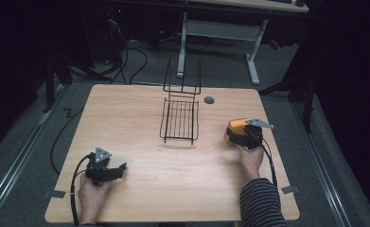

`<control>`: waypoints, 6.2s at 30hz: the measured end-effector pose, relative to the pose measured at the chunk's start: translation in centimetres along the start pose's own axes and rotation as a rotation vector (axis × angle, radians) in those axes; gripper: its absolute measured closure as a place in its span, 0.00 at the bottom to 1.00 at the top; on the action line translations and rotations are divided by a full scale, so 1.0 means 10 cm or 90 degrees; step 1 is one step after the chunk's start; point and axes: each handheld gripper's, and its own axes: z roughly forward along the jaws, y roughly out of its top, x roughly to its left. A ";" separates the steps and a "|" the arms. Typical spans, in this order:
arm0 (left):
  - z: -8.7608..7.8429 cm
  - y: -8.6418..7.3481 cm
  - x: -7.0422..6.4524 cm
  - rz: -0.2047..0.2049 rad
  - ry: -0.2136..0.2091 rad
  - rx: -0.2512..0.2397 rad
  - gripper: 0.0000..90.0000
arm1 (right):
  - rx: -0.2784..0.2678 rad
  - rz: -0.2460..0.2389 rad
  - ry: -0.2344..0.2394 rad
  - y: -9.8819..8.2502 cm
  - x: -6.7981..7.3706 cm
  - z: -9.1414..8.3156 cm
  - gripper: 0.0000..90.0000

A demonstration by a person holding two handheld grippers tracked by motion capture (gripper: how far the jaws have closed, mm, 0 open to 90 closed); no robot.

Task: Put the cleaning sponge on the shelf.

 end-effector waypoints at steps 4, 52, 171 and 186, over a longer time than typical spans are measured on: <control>0.00 0.00 0.00 0.000 0.000 0.000 0.24 | 0.000 -0.007 0.002 0.00 0.00 -0.01 0.23; 0.00 0.00 0.00 0.000 0.000 0.000 0.24 | -0.053 -0.028 0.158 0.16 0.35 -0.52 0.25; 0.00 0.00 0.00 0.000 -0.001 0.000 0.24 | 0.044 -0.103 0.244 0.70 1.54 0.54 0.25; 0.00 0.00 0.00 0.000 -0.001 0.000 0.24 | 0.040 -0.123 0.236 0.68 1.58 0.58 0.25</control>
